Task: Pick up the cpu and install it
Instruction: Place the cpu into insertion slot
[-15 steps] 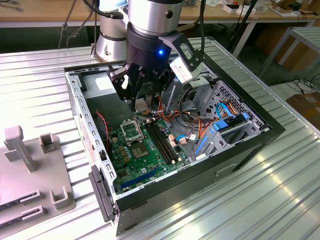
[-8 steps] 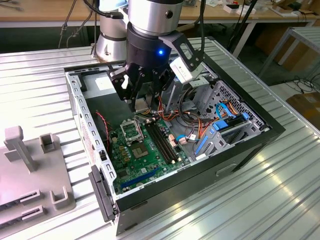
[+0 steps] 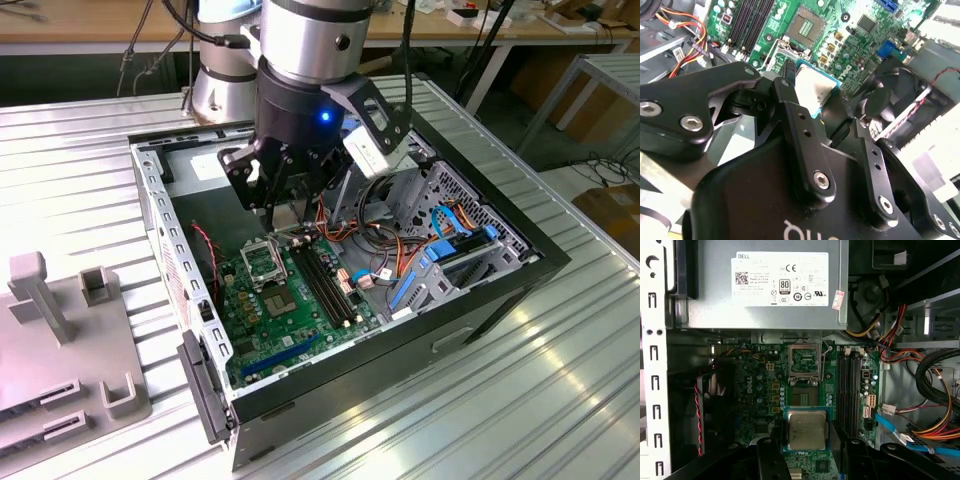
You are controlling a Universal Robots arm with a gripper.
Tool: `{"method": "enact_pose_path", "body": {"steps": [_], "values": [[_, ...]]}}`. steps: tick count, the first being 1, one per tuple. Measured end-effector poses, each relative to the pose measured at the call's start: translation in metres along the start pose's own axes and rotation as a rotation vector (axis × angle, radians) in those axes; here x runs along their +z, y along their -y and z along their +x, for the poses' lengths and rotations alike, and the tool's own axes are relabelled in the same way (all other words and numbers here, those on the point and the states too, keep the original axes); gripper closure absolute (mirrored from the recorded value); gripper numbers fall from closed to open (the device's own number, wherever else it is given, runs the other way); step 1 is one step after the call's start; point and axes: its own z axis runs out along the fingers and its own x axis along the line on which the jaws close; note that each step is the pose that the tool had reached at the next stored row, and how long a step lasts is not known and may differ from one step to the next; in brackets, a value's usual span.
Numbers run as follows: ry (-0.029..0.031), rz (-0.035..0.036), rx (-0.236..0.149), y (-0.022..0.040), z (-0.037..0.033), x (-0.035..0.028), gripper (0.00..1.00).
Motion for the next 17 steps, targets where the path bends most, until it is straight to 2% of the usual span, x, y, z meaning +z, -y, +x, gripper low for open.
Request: {"method": "enact_pose_path", "body": {"steps": [4, 5, 6, 9, 15, 17], "values": [[0.0, 0.0, 0.0, 0.0005, -0.0076, 0.0109, 0.53], [0.0, 0.0001, 0.0, 0.0005, -0.0089, 0.0151, 0.53], [0.0, 0.0004, 0.0, 0.0016, -0.0088, 0.0164, 0.53], [-0.0002, 0.0041, 0.0, 0.0019, -0.009, 0.0167, 0.53], [0.0, 0.004, 0.0, 0.0022, -0.0094, 0.0168, 0.53], [0.0, 0.004, 0.0, 0.0024, -0.0093, 0.0188, 0.53]]}}
